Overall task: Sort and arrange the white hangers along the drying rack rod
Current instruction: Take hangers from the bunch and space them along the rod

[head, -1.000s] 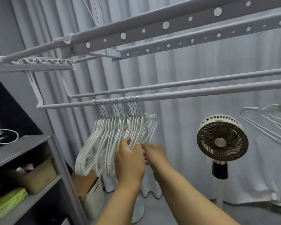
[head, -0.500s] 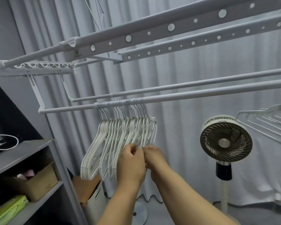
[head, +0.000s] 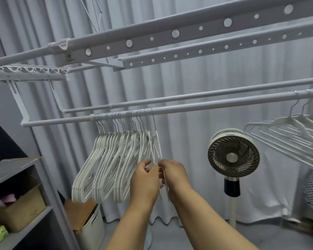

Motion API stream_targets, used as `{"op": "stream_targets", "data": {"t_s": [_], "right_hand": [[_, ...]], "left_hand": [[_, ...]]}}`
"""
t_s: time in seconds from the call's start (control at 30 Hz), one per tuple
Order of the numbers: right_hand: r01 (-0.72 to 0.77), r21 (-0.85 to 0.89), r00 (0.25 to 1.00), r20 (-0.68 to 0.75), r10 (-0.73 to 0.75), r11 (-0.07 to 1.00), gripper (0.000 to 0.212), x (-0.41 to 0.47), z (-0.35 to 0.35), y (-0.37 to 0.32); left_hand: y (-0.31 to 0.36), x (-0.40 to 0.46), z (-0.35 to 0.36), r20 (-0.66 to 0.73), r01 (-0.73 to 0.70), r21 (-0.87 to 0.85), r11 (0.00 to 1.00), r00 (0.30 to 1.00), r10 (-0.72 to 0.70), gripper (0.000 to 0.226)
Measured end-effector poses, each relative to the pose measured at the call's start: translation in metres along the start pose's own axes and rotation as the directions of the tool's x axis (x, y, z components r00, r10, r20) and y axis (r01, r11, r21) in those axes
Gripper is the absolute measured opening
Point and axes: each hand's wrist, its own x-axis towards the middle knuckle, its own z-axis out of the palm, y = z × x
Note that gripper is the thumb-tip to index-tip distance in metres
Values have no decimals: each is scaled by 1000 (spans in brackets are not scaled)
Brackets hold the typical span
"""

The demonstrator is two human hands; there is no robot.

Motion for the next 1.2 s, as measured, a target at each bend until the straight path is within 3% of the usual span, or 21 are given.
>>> {"op": "stream_targets", "data": {"t_s": [0.2, 0.33, 0.77, 1.2], "right_hand": [[81, 52, 996, -45, -78, 995, 10, -6, -27, -7], [123, 126, 991, -67, -115, 984, 33, -13, -50, -16], [190, 122, 971, -168, -169, 974, 23, -27, -113, -45], [198, 137, 957, -242, -161, 971, 32, -27, -161, -56]], "left_hand": [[7, -7, 17, -3, -24, -44, 999, 1000, 24, 41], [11, -15, 34, 23, -27, -87, 996, 999, 29, 33], [21, -33, 91, 161, -52, -134, 990, 984, 73, 29], [31, -50, 134, 234, -80, -143, 987, 966, 112, 33]]}}
